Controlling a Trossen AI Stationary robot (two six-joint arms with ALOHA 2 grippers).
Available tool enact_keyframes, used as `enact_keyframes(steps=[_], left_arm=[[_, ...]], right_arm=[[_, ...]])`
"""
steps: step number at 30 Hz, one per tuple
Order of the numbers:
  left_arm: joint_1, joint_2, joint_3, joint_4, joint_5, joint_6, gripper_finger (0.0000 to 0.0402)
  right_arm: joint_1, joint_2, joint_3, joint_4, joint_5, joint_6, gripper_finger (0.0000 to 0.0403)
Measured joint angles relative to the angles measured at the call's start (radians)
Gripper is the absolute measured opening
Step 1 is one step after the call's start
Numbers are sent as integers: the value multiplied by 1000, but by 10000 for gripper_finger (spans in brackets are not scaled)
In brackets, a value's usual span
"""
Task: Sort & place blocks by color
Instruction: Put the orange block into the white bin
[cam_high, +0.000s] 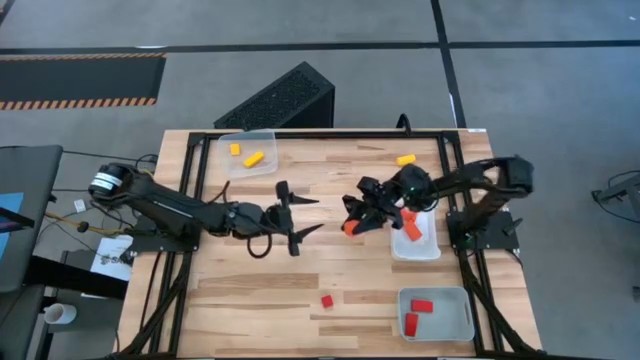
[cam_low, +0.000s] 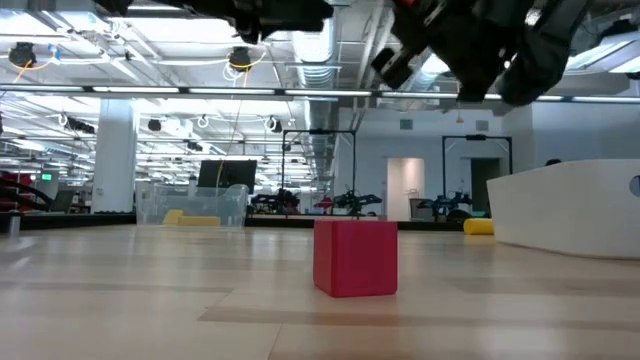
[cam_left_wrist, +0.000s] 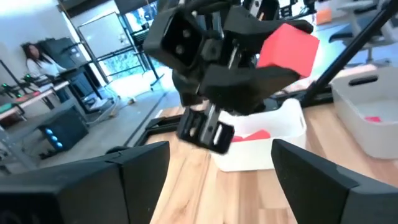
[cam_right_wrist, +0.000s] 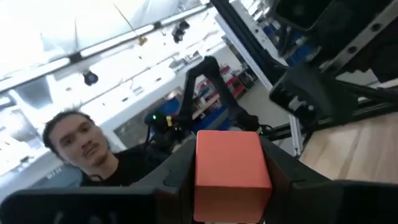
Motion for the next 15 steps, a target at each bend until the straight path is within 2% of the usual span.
enact_keyframes(steps=[3,6,11,15], left_arm=[[0,-16,0,-25,0,-19,273],[0,-14,0,-36,0,-26,274],[0,-9,0,-67,1,-48,274],[1,-9,0,-72,-1,-49,274]], right_arm=[[16,-117,0,-197,1,-91,138],[38,-253,0,-512,51,-235,137],[103,-483,0,-1157,288,-485,137],[204,-638,0,-1544,508,-546,138]])
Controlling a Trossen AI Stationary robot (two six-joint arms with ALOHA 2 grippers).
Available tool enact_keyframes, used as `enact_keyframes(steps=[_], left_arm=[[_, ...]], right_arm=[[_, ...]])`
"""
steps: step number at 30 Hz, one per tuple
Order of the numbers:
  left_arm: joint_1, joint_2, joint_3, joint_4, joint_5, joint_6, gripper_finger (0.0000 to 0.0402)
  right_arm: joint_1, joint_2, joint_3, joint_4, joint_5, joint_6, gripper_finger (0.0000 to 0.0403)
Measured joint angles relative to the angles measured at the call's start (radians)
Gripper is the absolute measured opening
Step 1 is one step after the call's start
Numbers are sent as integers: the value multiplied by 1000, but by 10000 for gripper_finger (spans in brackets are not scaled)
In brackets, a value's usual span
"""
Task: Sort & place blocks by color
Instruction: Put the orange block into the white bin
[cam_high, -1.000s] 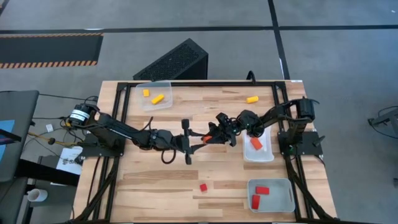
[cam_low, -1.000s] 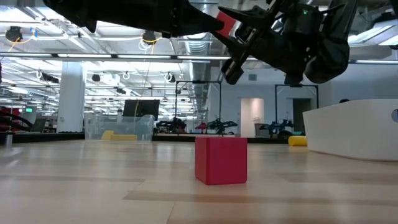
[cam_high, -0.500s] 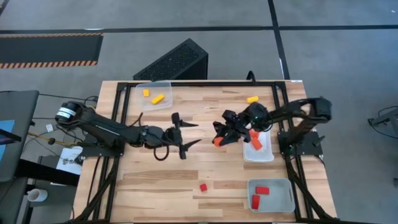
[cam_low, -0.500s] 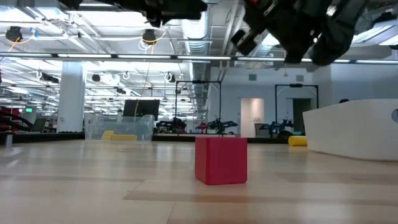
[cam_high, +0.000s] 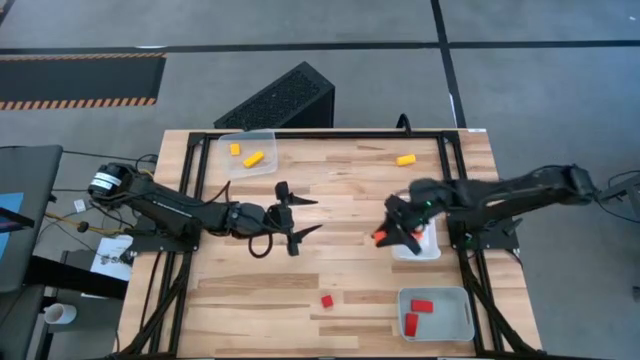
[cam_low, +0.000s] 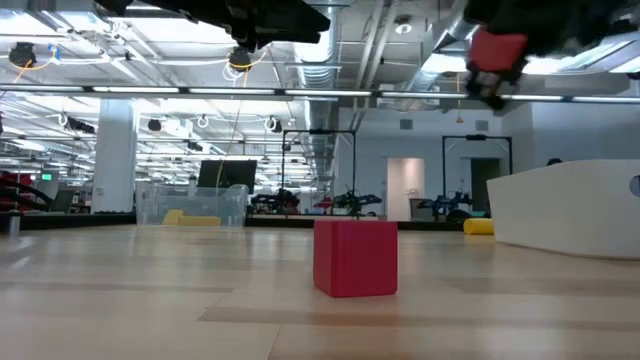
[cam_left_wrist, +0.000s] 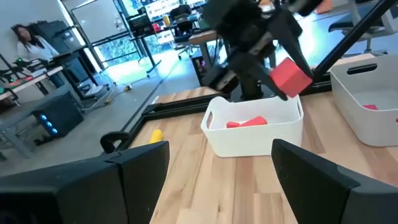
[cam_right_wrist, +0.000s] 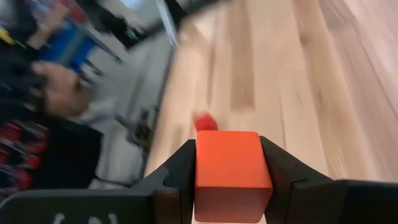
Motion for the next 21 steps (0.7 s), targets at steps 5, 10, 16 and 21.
enact_keyframes(steps=[5,10,16,21], left_arm=[[19,0,0,0,0,0,275],[52,0,0,1,9,0,275],[82,0,0,9,103,-21,275],[96,0,0,142,263,-86,275]], right_arm=[[209,-108,0,-172,203,76,138],[438,-109,0,-183,349,213,138],[677,-19,0,-239,477,479,138],[796,89,0,-240,498,703,139]])
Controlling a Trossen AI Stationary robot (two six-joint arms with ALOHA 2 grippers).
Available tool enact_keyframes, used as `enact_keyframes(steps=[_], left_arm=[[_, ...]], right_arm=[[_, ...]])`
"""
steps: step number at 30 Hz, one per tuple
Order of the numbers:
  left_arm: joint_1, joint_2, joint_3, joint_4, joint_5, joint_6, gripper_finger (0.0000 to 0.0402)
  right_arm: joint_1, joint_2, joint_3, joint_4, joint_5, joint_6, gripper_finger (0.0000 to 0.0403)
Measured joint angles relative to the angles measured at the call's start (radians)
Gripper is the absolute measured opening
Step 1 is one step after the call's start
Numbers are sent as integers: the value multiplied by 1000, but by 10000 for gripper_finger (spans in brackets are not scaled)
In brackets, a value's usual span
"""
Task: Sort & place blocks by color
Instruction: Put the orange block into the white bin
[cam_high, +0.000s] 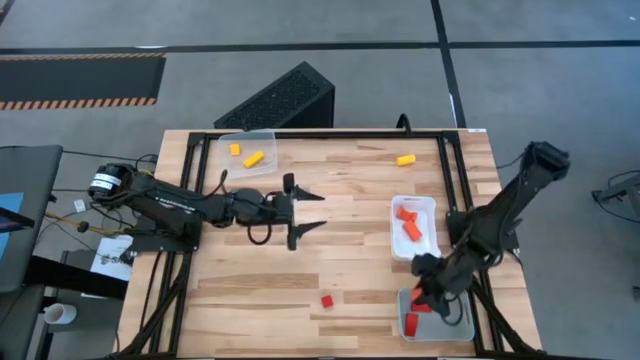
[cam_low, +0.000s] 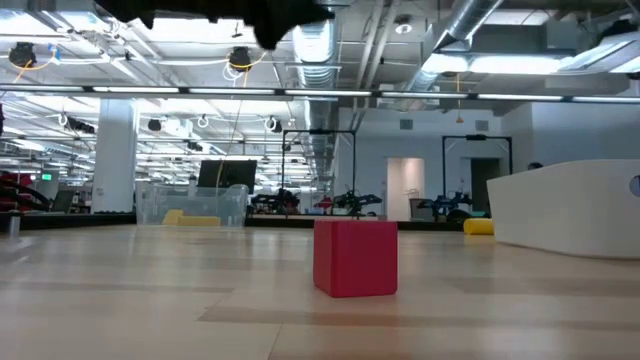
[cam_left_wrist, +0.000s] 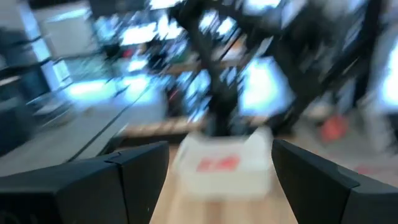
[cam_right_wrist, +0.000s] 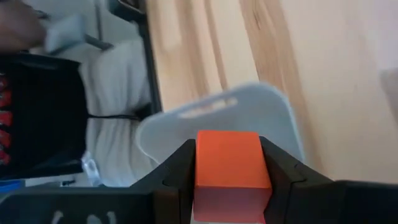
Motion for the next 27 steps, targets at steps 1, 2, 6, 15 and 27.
enact_keyframes(steps=[1,2,6,15,27], left_arm=[[0,0,0,40,47,-9,275],[0,0,0,76,87,-14,275],[-10,0,1,159,160,-45,275],[-69,0,0,174,153,-111,274],[-147,0,-229,676,-39,-116,274]], right_arm=[[14,23,0,2,0,27,139],[28,44,0,6,0,50,139],[76,113,5,4,-2,99,139],[95,146,123,-124,64,28,139],[-108,26,251,-703,343,127,139]])
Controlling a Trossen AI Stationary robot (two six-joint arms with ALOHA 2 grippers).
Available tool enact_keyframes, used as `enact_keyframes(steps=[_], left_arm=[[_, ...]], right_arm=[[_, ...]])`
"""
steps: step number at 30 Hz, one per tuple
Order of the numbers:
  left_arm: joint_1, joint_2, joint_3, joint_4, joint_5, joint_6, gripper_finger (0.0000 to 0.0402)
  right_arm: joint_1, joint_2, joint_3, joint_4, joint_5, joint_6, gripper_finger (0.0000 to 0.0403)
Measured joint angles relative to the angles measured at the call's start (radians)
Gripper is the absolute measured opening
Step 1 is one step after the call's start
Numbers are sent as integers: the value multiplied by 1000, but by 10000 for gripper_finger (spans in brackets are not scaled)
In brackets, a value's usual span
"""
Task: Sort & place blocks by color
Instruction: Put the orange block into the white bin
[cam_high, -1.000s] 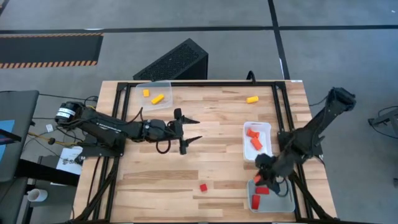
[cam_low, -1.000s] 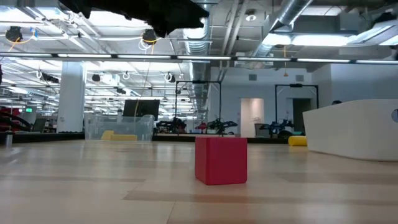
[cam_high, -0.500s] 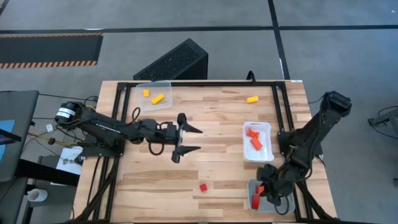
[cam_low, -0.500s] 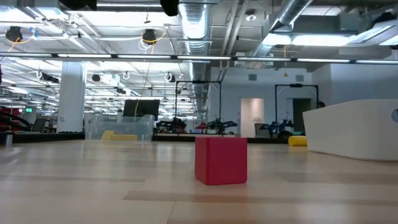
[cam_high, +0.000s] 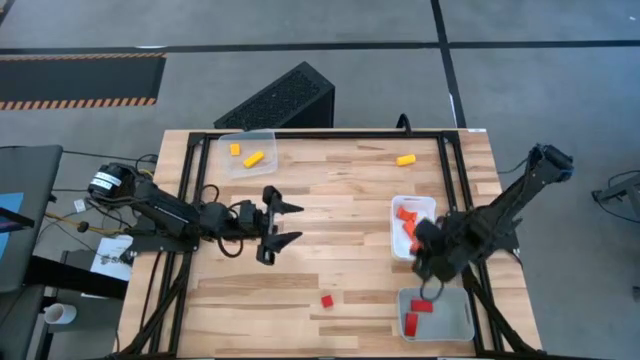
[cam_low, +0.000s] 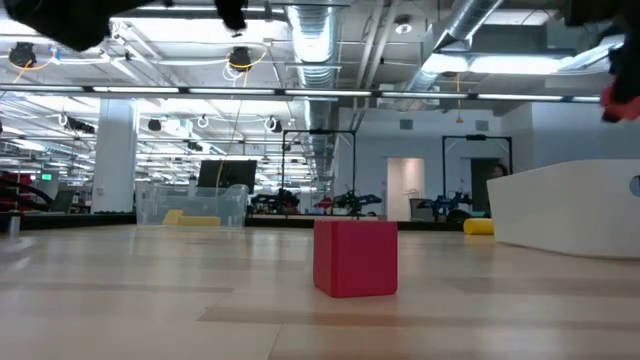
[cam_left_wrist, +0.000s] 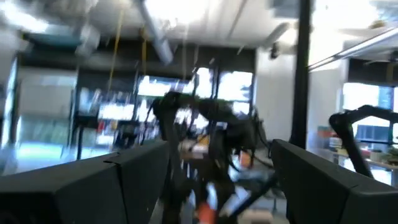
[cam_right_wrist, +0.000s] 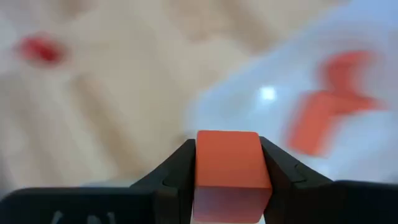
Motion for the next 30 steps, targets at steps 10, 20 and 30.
enact_keyframes(steps=[10,20,30], left_arm=[[-73,0,-58,151,8,-74,274],[-116,0,-49,135,0,-31,274],[-115,0,-49,27,-68,-55,274]], right_arm=[[-236,-13,0,-221,-6,-95,146],[-441,-12,-98,-83,-109,-308,148],[-484,-13,-138,-34,-171,-391,157]])
